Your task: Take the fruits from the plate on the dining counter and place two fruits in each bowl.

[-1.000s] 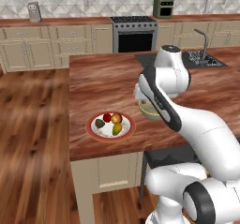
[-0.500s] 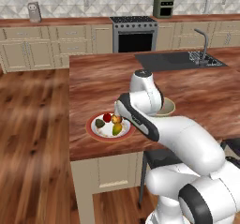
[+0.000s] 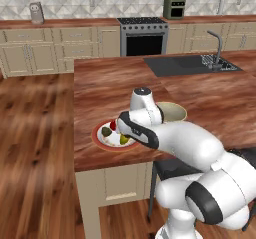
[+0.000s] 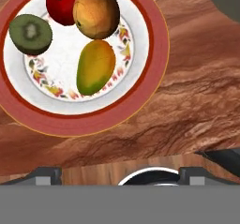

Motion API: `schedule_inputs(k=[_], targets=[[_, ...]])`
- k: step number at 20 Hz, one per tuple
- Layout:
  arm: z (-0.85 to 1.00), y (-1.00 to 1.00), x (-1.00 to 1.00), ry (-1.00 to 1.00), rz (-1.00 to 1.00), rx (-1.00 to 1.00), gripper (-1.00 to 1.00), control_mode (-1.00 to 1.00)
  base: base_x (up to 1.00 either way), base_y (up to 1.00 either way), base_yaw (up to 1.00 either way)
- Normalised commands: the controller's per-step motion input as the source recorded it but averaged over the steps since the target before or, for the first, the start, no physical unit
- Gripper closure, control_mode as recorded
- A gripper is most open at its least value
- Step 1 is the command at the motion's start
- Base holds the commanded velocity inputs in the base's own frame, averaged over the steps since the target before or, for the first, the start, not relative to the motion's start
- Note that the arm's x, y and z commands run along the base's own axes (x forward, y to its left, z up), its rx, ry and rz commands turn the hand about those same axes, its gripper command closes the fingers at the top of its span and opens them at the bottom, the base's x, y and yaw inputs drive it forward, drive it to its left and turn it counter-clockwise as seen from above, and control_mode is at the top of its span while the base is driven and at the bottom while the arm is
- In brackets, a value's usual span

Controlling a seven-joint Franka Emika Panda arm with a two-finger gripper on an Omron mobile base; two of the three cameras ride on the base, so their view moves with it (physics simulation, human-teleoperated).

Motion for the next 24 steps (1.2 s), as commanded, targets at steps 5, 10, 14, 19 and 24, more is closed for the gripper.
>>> schedule_inputs(k=[5, 10, 14, 19, 24], targets=[[-0.06, 0.15, 0.38, 0.01, 0.0, 0.0, -1.0, -1.0, 0.0, 0.0, 0.0], [-0.33, 0.13, 0.48, 0.01, 0.0, 0.0, -1.0, -1.0, 0.0, 0.0, 0.0], [-0.43, 0.01, 0.36, 0.0, 0.0, 0.0, -1.0, -1.0, 0.0, 0.0, 0.0], [-0.36, 0.0, 0.2, 0.0, 0.0, 0.0, -1.0, -1.0, 0.0, 0.0, 0.0], [-0.21, 0.03, 0.15, 0.0, 0.0, 0.0, -1.0, -1.0, 0.0, 0.0, 0.0]])
